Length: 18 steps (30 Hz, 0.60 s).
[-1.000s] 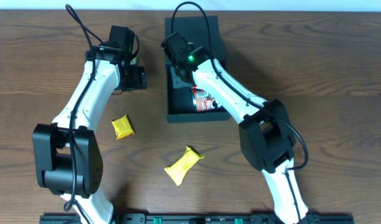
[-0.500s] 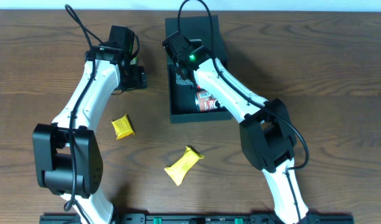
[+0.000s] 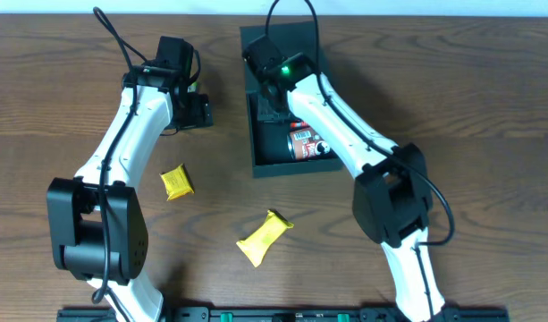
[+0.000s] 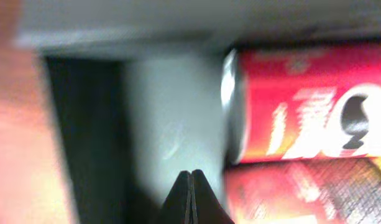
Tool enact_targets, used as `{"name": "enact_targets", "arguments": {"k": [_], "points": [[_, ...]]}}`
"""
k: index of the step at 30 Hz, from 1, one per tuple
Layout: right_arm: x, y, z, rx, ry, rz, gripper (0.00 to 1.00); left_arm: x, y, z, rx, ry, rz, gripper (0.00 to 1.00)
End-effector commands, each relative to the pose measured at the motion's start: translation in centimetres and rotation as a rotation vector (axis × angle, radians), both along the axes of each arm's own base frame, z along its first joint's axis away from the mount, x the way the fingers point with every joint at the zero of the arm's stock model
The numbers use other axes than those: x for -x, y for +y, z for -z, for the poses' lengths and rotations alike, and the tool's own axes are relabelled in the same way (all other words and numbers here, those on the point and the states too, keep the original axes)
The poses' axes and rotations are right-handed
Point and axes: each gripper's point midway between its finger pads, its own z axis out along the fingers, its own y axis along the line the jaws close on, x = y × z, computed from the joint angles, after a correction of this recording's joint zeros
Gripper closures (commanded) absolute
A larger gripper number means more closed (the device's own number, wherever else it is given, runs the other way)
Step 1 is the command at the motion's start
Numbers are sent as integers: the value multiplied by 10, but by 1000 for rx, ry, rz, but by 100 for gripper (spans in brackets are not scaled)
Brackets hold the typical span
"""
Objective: Pack container
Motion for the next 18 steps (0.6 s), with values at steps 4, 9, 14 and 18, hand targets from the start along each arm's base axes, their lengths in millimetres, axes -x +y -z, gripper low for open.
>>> {"name": "enact_targets", "arguments": {"k": [4,9,14,18], "points": [[16,-4,-27,-106,87,-5,99,-4,1,-15,2,-41,-6,5],[35,-21,-42,-71,135,-21,98,-6,5,-16,-25,-47,-3,5],[46,-21,-41,-53,165,-33,98,-5,5,-15,-25,-43,-3,5],[46,-19,-41,-51,159,-57,99,-5,5,-15,-24,-43,-3,5]]}}
